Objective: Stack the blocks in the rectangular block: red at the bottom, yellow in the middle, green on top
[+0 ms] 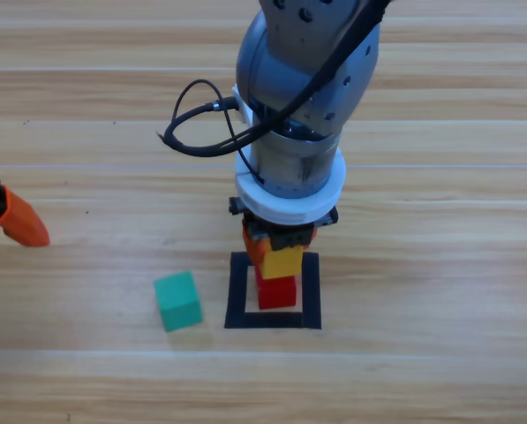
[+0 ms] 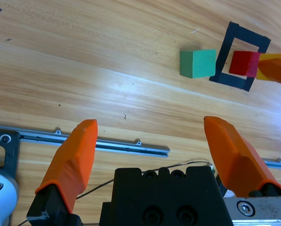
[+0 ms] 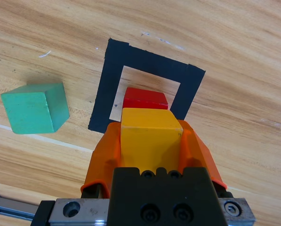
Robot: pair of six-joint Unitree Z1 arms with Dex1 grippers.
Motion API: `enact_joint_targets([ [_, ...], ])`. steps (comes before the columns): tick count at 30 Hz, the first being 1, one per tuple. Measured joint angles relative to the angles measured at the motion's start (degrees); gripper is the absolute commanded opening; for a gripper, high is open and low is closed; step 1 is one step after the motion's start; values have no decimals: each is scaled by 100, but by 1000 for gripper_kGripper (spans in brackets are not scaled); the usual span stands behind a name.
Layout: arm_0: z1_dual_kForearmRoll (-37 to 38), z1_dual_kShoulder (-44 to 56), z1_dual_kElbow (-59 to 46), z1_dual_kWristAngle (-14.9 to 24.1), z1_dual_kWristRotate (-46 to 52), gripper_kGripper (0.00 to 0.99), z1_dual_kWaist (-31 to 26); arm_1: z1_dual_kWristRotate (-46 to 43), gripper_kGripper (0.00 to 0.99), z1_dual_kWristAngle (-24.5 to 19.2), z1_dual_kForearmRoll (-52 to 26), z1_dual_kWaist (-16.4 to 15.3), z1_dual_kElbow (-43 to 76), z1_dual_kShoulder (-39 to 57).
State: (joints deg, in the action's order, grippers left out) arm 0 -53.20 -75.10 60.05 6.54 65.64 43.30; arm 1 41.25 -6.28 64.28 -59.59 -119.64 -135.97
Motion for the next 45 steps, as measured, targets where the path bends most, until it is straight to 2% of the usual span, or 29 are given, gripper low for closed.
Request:
enact_joint_targets([
  [11,19,0,-46,-7,-1,962,-24,0,25,0,13,0,-41,-32],
  [15,23,0,-46,-8,-1,962,-24,0,163,-12,46,0,-96,-35],
  [19,24,0,-46,-8,-4,962,-25,6,454,-15,48,0,-97,-36],
  [20,24,0,-46,-8,-4,962,-25,6,563,-19,48,0,-97,-37],
  [22,24,0,-46,-9,-4,962,-29,11,927,-20,55,0,-98,-52],
  [23,24,0,-46,-10,-4,962,-32,21,986,-20,68,0,-98,-63],
  [29,24,0,-46,-17,-4,962,-63,42,990,-60,423,-3,-444,-379],
  [38,25,0,-46,-42,-12,959,-93,-184,990,-62,451,-20,-570,-330],
  [42,85,0,-46,9,-11,931,-94,-466,989,-66,428,-57,-532,17],
  [45,289,-29,-9,108,-9,922,-95,-767,989,-64,-178,-96,298,776],
])
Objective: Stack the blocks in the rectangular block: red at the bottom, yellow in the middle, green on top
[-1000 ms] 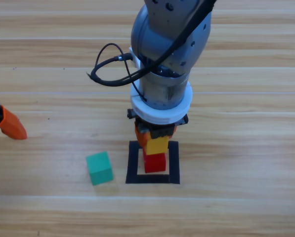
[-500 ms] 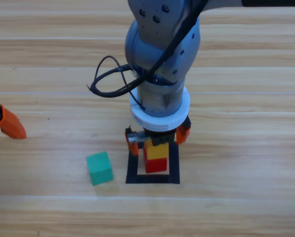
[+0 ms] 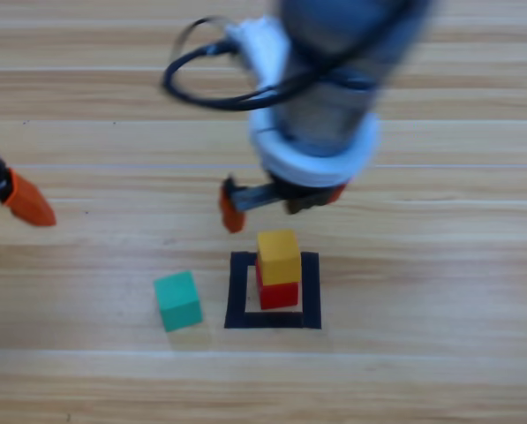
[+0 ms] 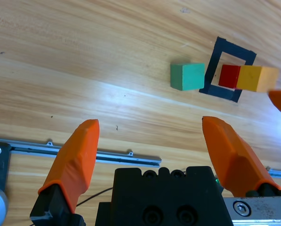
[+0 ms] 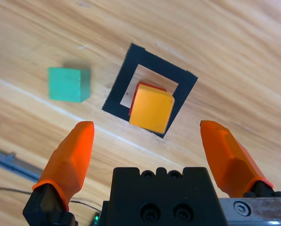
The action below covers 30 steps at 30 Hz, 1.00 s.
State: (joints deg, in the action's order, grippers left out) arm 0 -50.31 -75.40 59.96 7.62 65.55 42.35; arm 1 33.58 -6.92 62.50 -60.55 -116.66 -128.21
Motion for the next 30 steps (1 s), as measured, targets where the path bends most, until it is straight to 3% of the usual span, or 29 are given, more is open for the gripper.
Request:
enact_joint_targets([
  [2,0,-162,249,29,5,919,-5,-242,989,142,-1366,-5,1748,946],
  [5,5,-532,640,32,22,917,-12,-341,989,398,-2340,50,3358,2000],
  [11,308,-1873,831,71,125,916,-21,-655,989,640,-2857,568,4606,3564],
  [15,447,-2711,943,71,180,916,-1,-740,990,742,-3016,921,5169,3848],
  [19,467,-3285,1268,49,184,917,84,-908,990,991,-3492,1079,5574,3847],
  [30,716,-3538,1320,-148,182,917,324,-1441,990,1414,-3783,1412,5791,3847],
])
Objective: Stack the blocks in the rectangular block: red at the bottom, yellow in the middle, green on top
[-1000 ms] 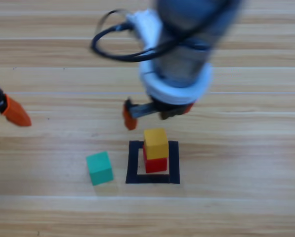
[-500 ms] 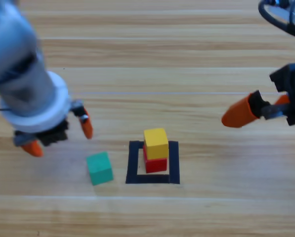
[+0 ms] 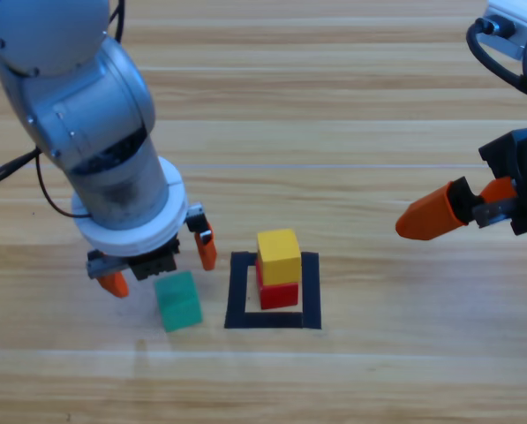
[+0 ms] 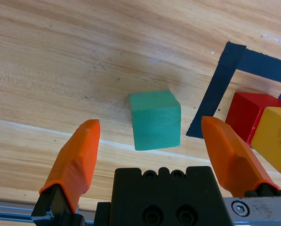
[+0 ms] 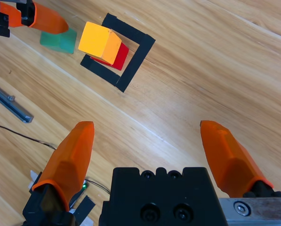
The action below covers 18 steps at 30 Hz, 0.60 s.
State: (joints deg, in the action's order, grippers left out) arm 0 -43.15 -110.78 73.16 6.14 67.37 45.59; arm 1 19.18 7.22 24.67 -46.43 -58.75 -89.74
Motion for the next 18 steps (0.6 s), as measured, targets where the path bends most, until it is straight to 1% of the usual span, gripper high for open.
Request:
enact_joint_targets([
  [5,19,-89,0,-7,0,917,104,-113,990,2,-45,47,106,-1],
  [12,95,-254,-1,-7,0,917,116,-490,989,22,-167,47,114,-29],
  [15,111,-292,-2,-7,0,917,116,-555,988,107,-217,47,118,-74],
  [18,158,-375,-10,-7,0,916,116,-613,988,337,-312,52,120,-166],
])
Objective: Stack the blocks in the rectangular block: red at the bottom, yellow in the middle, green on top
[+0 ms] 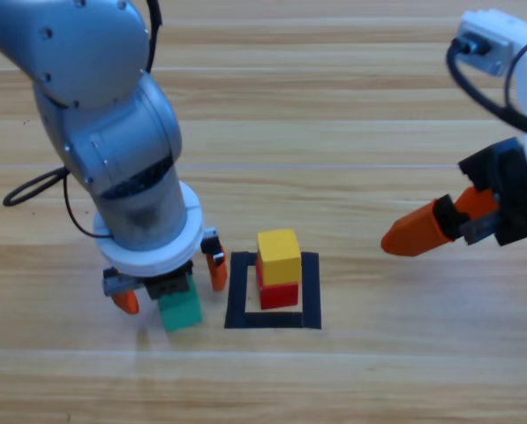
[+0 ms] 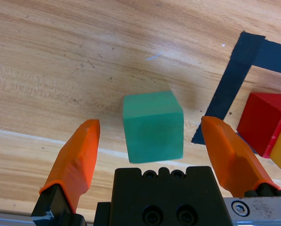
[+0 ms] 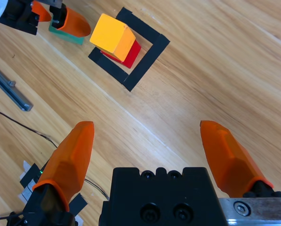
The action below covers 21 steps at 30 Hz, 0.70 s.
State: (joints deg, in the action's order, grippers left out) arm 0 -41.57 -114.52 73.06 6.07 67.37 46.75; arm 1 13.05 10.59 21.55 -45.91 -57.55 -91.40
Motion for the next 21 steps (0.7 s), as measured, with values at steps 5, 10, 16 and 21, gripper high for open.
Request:
enact_joint_targets([
  [5,129,-89,-45,0,-6,902,0,-115,988,71,-23,0,-4,-160],
  [10,130,-126,-58,0,-41,764,0,-124,988,222,-24,-6,-13,-160],
  [16,144,-127,-154,-68,-143,653,0,-166,988,223,-38,-9,-13,-160],
  [21,159,-172,-154,-127,-196,500,6,-191,988,223,-52,-9,-12,-160],
])
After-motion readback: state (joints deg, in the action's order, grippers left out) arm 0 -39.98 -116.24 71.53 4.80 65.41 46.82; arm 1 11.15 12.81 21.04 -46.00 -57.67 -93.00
